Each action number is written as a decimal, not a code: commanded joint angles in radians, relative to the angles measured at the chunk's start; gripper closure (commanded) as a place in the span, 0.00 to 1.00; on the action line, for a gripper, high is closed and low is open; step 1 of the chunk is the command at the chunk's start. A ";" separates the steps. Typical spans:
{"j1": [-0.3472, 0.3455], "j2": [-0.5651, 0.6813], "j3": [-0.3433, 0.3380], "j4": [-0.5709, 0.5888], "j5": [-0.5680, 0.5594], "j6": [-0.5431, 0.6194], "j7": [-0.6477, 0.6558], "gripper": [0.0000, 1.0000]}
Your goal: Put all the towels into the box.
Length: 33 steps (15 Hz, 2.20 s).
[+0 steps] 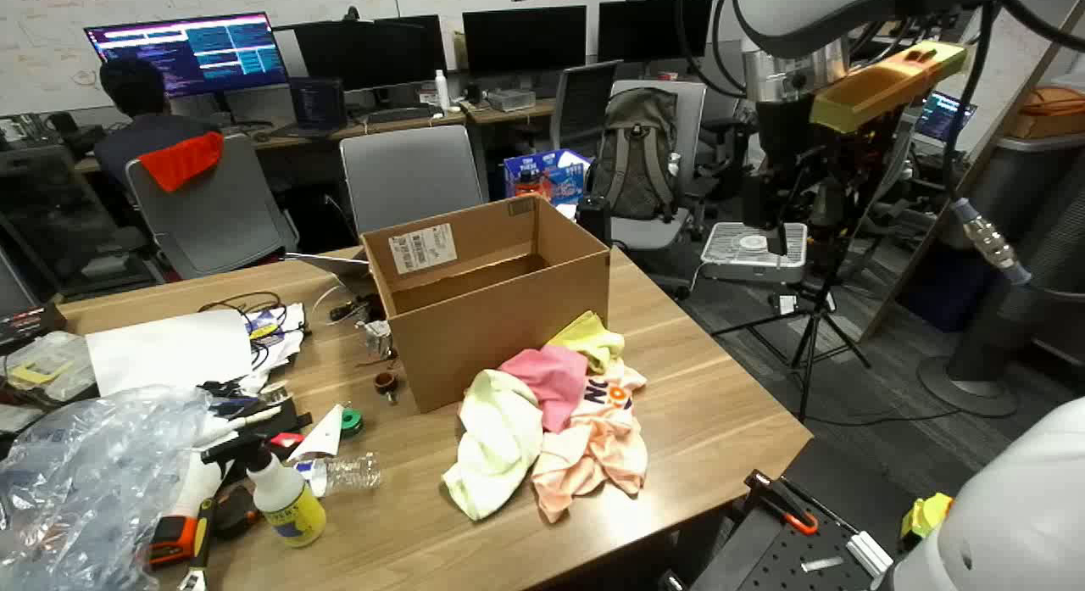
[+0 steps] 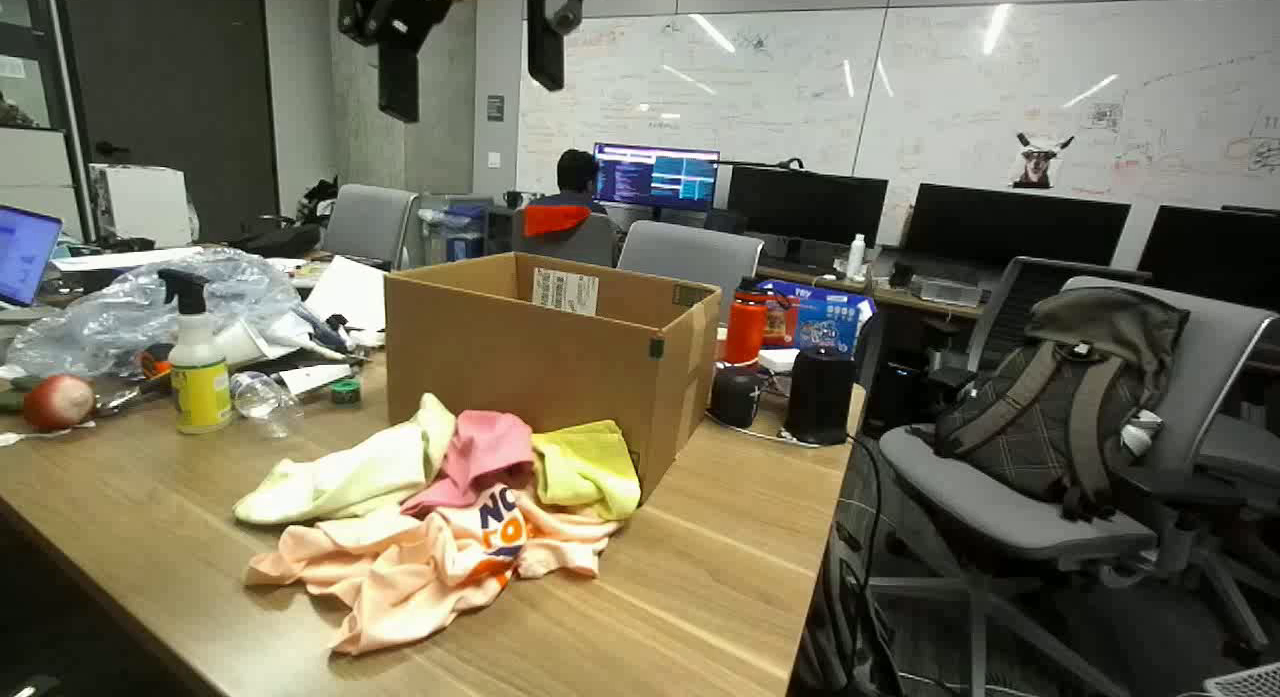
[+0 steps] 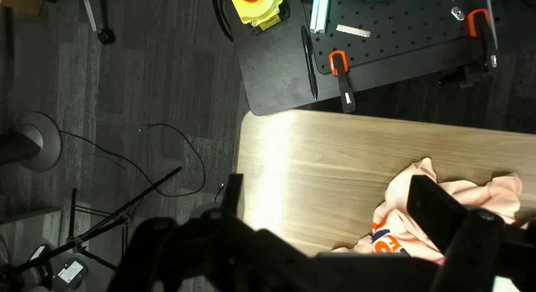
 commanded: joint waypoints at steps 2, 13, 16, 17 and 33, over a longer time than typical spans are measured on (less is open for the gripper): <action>0.031 0.000 -0.023 0.010 -0.010 -0.005 0.013 0.00; 0.031 -0.005 -0.022 0.013 -0.010 -0.005 0.013 0.00; 0.038 0.026 -0.026 0.008 -0.011 0.014 0.007 0.00; 0.053 0.048 -0.032 0.004 -0.003 0.019 -0.019 0.00; 0.177 0.321 0.043 -0.094 0.109 0.375 0.119 0.00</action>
